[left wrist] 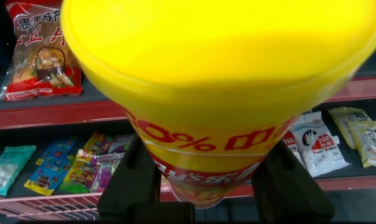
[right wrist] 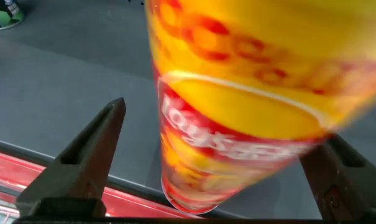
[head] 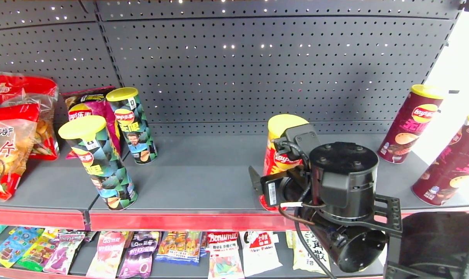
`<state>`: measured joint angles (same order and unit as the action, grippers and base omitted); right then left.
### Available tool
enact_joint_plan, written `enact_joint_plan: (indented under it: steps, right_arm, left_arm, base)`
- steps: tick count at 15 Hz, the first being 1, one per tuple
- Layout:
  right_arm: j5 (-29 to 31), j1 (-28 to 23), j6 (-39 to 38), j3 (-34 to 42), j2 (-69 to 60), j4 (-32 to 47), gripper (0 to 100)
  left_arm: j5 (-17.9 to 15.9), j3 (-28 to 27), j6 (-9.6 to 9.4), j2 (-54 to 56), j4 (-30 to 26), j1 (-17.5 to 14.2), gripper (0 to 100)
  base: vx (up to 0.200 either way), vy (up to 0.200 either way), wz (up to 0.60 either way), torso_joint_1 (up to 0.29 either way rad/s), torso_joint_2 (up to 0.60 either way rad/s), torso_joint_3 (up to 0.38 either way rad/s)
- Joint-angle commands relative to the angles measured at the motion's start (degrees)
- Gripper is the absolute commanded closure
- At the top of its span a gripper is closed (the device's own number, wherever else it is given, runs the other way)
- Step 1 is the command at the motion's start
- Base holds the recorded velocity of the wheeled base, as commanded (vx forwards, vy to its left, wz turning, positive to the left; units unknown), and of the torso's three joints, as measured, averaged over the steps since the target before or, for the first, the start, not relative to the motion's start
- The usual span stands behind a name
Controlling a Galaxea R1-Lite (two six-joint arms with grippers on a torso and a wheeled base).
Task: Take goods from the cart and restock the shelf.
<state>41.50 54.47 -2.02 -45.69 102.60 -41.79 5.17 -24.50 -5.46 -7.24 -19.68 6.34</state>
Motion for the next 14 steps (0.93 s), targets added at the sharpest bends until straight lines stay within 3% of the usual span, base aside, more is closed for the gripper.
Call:
enact_joint_plan:
  steps: [1,5,11,13,14]
  right_arm:
    - [0.2,0.0,0.0,0.2,-0.6,-0.2,0]
    - [0.3,1.3,-0.2,3.1,-4.0,-0.2,0]
    - [0.3,7.4,-1.2,17.3,-17.5,0.0,0]
    - [-0.6,6.6,-1.1,21.3,-23.8,0.0,0]
    - [-3.3,2.5,-1.1,22.6,-27.1,0.3,0]
  left_arm:
    - [0.0,0.0,0.01,0.0,0.1,0.0,100]
    - [-0.2,0.0,0.01,-0.3,0.1,0.0,100]
    - [-0.2,0.1,-0.08,-2.3,0.1,0.0,100]
    - [-0.2,0.0,-0.08,-3.1,0.2,0.0,100]
    - [-0.2,0.1,-0.08,-3.7,0.2,0.0,100]
  base:
    - [0.0,0.0,0.0,0.0,0.0,0.0]
    - [0.0,0.0,0.0,0.0,0.0,0.0]
    - [0.0,0.0,0.0,0.0,0.0,0.0]
    - [0.0,0.0,0.0,0.0,0.0,0.0]
    - [0.0,0.0,0.0,0.0,0.0,0.0]
